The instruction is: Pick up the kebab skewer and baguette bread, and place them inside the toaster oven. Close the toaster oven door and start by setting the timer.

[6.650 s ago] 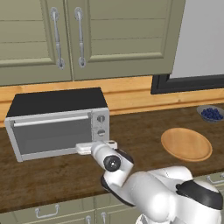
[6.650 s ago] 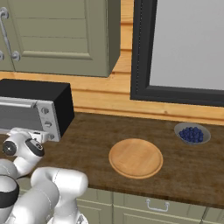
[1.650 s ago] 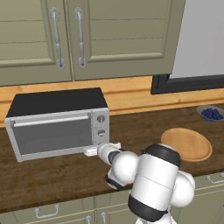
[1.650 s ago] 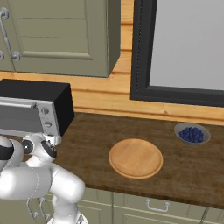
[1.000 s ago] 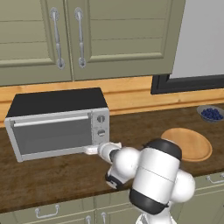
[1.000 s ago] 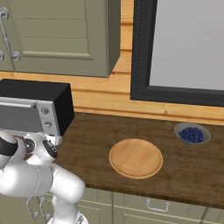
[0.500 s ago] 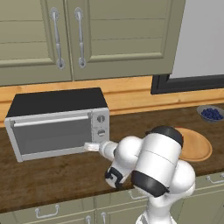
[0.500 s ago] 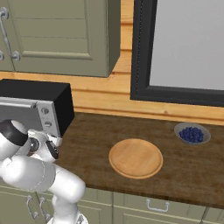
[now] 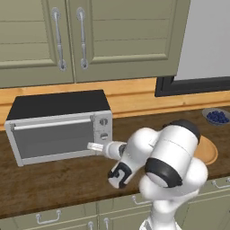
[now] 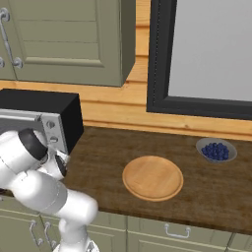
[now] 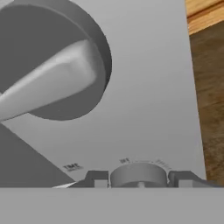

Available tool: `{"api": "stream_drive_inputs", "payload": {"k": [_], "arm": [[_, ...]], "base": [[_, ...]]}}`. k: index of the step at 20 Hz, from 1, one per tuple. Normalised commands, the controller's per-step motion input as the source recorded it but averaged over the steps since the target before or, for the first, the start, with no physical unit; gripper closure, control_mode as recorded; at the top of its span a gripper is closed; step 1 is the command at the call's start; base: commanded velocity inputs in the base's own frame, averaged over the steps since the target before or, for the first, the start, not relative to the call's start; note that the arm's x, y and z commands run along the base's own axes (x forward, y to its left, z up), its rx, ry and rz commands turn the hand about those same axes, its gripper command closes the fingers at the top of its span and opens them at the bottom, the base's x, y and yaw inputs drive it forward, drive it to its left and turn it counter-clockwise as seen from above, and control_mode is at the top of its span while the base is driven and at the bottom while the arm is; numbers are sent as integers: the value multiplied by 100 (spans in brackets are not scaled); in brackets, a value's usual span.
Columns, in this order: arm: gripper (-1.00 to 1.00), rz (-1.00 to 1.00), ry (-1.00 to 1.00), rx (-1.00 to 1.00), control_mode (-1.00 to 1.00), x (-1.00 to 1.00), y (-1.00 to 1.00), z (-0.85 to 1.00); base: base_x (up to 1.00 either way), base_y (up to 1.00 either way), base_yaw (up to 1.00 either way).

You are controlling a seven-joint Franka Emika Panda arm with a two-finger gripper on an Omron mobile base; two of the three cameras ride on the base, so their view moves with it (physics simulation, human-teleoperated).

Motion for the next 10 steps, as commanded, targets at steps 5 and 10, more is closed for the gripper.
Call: {"api": "stream_drive_inputs", "payload": {"k": [5, 10], "arm": [[100, 13, -11, 52, -100, -21, -89, -2], [100, 20, -15, 55, -100, -28, -100, -6]], "base": [[0, 0, 0], [0, 0, 0]]}}
